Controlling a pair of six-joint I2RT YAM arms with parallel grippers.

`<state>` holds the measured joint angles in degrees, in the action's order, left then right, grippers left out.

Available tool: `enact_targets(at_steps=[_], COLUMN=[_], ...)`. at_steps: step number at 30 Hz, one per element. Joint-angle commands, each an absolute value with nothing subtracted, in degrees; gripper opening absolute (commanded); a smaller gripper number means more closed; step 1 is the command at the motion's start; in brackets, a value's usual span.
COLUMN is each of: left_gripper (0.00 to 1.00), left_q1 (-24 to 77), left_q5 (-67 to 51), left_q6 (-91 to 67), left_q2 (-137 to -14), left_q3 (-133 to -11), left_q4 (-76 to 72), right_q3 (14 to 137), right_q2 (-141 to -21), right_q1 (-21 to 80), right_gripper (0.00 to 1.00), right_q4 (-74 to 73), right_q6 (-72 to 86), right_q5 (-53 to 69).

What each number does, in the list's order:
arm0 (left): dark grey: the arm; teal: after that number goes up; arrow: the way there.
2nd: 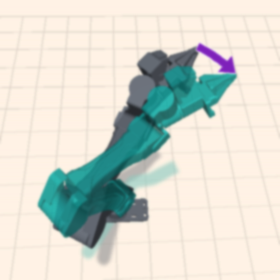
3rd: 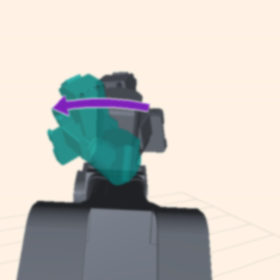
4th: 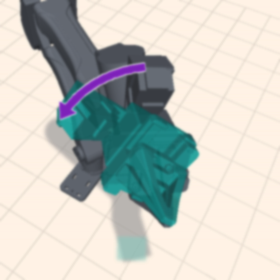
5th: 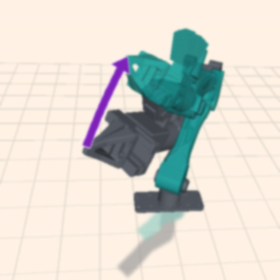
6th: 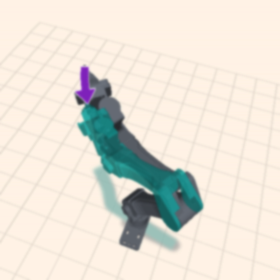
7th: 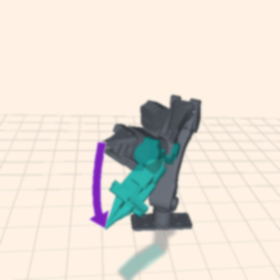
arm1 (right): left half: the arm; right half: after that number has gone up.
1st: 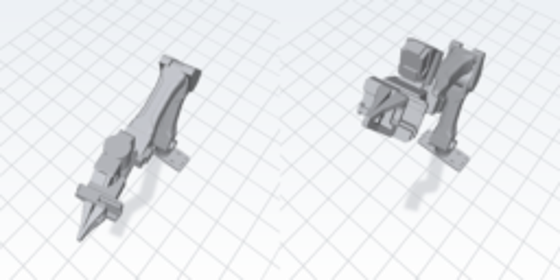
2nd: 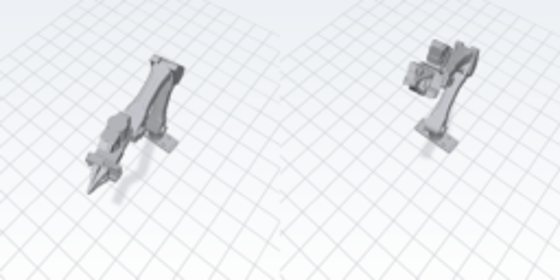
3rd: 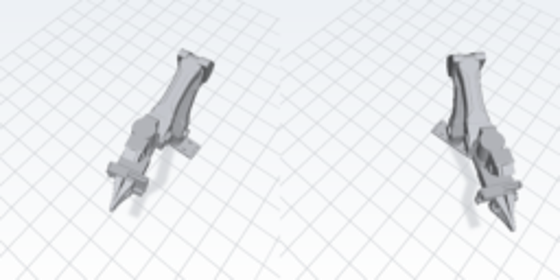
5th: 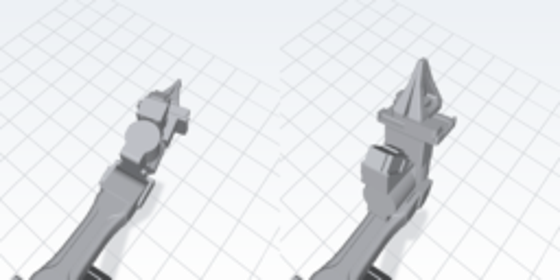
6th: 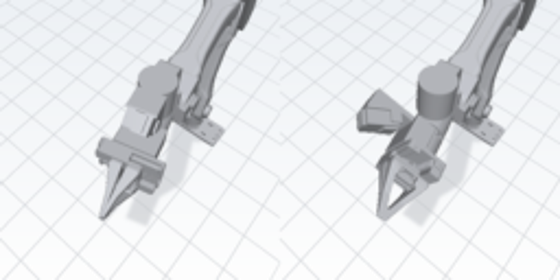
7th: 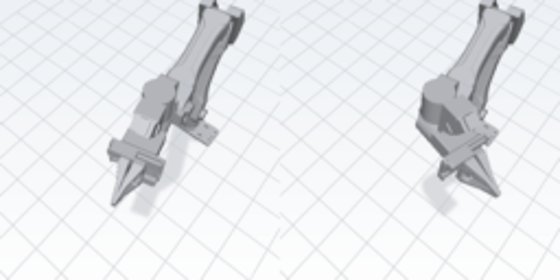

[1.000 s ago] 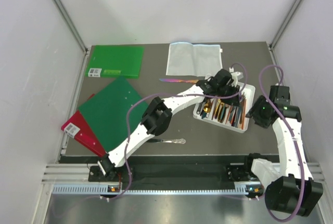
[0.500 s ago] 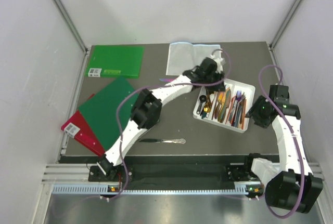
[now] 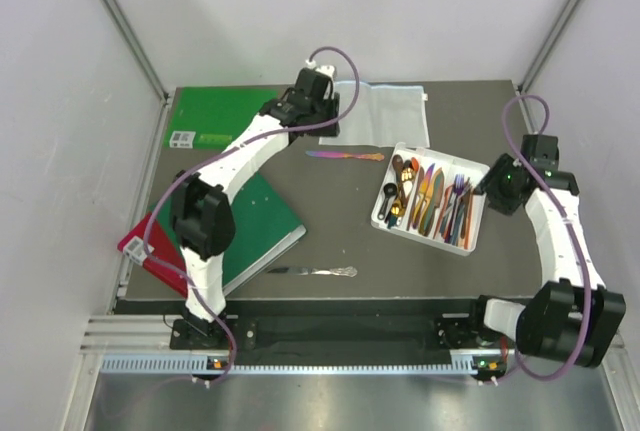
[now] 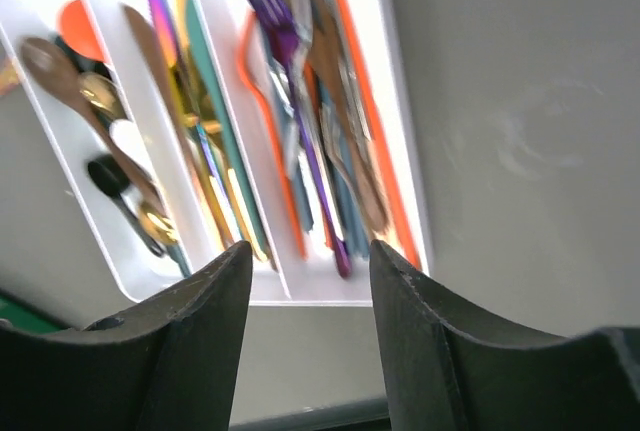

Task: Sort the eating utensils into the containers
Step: Place the fork in the storage box, then pick up the knife at the center of the board.

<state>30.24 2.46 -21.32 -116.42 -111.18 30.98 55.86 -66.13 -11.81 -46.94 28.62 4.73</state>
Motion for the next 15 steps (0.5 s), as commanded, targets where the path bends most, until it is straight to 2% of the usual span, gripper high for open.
enact_targets(at_steps=[1,3,8,15], left_gripper=[0.38,0.37,0.34,0.36], left_q1=[32.7,32.8,33.4,37.4], left_q5=[0.3,-2.0,3.0,4.7], left_q6=[-14.5,-14.3,-13.7,-12.1], left_q2=[-106.2,-103.0,-103.1,-94.3], left_q3=[-97.9,-94.5,-90.4,-82.0], left_q4=[40.8,43.1,56.6,52.6], right_q3=[61.0,63.3,70.5,76.1], right_q2=[-71.1,-74.1,-79.4,-86.1], right_q1=[-12.0,-11.2,-9.2,-6.6], right_gripper=[0.5,0.5,0.5,0.5], right_q4=[-38.9,-38.5,-37.2,-36.7], right_q6=[28.7,27.6,26.4,27.1], right_q5=[13.1,14.1,16.2,18.0])
